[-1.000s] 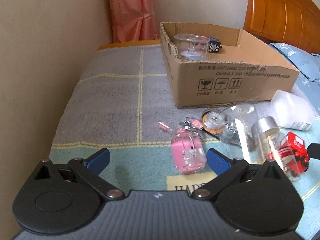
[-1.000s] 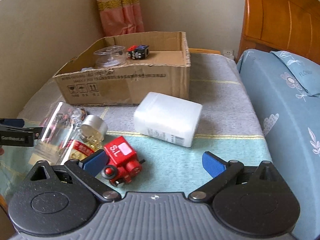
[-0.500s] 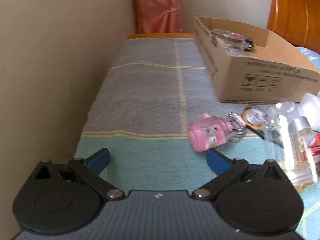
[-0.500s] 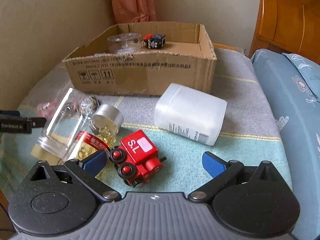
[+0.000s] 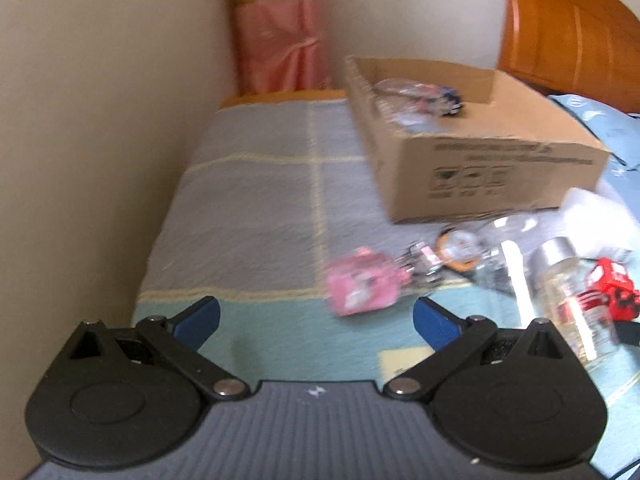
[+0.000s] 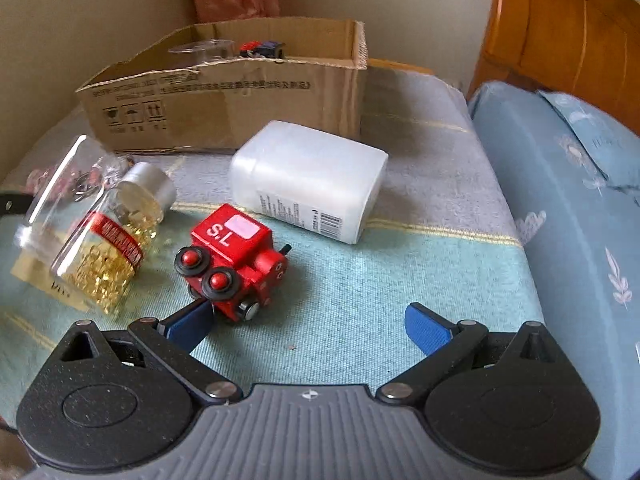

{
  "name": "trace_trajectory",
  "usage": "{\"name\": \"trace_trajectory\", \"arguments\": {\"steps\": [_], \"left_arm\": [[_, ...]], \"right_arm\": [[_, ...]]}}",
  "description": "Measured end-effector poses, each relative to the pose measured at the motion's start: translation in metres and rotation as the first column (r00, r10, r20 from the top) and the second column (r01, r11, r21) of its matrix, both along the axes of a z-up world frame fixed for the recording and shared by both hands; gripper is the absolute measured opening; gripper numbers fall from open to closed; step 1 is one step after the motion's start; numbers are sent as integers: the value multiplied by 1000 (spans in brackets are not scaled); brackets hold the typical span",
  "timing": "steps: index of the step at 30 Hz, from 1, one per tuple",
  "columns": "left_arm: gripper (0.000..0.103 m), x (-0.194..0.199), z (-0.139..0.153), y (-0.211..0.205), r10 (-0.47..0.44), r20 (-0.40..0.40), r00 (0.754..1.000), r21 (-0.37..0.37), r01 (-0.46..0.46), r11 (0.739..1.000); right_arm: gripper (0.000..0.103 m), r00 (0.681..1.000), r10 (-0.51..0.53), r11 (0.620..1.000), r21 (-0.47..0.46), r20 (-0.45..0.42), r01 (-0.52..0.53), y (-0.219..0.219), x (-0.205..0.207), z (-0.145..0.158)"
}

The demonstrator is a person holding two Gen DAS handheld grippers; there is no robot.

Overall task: Organize rigid objects
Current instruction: 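Move the left gripper to the pink keychain toy while the right gripper approaches the red train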

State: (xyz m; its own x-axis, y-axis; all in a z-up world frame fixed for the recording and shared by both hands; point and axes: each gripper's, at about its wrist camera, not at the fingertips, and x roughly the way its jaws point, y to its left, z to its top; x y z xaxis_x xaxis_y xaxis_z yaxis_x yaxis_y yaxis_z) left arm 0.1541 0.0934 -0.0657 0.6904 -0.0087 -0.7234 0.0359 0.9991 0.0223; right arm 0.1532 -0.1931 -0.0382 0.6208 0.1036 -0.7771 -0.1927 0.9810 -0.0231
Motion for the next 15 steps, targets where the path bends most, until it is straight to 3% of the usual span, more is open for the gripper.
{"name": "trace_trajectory", "arguments": {"steps": [9, 15], "left_arm": [[102, 21, -13, -5, 47, 12, 999, -18, -47, 999], [102, 14, -19, 7, 84, 12, 996, 6, -84, 996]], "right_arm": [[103, 999, 19, 1000, 9, 47, -19, -5, -7, -3], [103, 998, 20, 1000, 11, 56, -21, -5, -7, -4]]}}
